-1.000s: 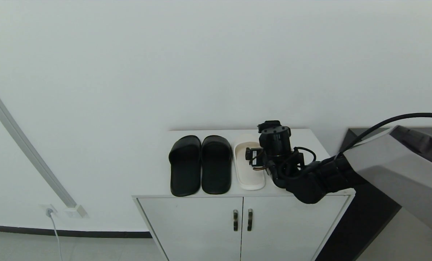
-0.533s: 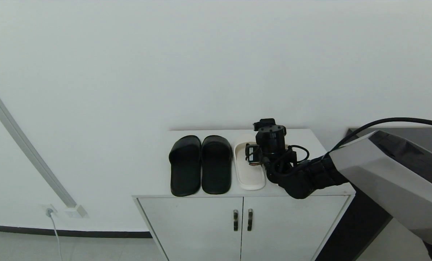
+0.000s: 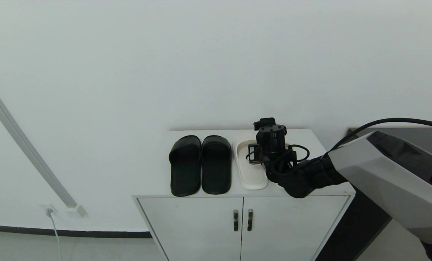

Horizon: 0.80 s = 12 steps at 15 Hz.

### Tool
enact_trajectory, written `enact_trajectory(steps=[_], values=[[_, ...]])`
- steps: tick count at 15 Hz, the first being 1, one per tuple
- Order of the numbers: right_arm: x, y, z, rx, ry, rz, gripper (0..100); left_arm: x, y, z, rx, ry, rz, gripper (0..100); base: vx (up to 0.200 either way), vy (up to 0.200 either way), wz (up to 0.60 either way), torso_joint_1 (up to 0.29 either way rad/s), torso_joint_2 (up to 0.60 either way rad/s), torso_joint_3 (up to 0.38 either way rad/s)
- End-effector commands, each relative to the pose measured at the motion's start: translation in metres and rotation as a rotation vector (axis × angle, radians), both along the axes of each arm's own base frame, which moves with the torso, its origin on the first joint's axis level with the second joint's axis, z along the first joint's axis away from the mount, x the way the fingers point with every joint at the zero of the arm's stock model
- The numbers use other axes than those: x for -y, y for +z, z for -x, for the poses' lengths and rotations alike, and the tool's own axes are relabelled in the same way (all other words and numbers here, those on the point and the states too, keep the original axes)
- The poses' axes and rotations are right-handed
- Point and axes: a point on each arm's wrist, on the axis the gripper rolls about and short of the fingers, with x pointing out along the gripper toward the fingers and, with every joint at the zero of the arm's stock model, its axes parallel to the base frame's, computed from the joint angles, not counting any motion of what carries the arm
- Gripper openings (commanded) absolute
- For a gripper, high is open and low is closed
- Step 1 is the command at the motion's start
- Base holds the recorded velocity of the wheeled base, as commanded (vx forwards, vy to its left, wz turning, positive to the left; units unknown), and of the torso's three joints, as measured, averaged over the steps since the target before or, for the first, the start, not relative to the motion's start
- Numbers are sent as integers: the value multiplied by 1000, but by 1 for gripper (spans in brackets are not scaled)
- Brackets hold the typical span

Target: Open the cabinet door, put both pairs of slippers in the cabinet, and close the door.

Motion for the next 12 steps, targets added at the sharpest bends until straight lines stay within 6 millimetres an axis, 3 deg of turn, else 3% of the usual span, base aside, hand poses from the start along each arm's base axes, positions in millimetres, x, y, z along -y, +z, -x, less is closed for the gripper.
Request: enact_trajectory(steps=[1,7,12], values=[[3,14,5,23,0,-17,0,0,0,0,-1,0,1,0,0,0,0,0,0,0],[32,61,51,44,26,-36,0,0,0,0,-1,0,-1,0,0,0,0,0,0,0],[54,70,137,-27,247,-17,0,0,0,0,-1,2,-2,0,0,0,0,0,0,0]])
